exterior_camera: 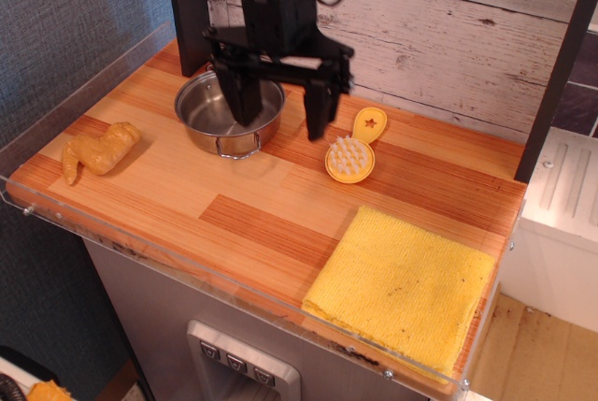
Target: Put the pan on the yellow cloth
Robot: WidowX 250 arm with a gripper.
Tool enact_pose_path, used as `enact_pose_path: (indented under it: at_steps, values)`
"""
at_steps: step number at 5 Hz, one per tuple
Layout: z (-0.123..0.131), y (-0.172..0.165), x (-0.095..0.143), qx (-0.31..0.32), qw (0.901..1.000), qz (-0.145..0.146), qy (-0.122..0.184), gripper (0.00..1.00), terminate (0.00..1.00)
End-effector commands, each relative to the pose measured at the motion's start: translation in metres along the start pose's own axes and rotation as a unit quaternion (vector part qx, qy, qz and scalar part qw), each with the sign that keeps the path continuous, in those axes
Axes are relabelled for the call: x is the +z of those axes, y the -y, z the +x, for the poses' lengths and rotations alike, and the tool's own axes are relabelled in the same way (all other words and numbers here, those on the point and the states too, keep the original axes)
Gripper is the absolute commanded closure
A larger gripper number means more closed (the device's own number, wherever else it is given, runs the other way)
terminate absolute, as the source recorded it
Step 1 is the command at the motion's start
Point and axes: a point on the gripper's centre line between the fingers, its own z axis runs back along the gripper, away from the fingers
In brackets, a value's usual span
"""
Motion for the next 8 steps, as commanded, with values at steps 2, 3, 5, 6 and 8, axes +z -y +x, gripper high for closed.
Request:
enact_pose_path:
  at_steps: [2, 3, 5, 6, 8]
  values:
    - [0.064, -0.032, -0.015, 0.033, 0.9987, 0.031, 0.025, 0.0, 0.0]
    - [0.066, -0.036, -0.028, 0.035, 0.9983, 0.043, 0.017, 0.0, 0.0]
    - [0.071, -0.048, -0.041, 0.041, 0.9972, 0.06, 0.015, 0.0, 0.0]
    - [0.069, -0.055, -0.052, 0.038, 0.9958, 0.079, 0.026, 0.0, 0.0]
    - [0.065, -0.061, -0.065, 0.035, 0.995, 0.087, 0.034, 0.0, 0.0]
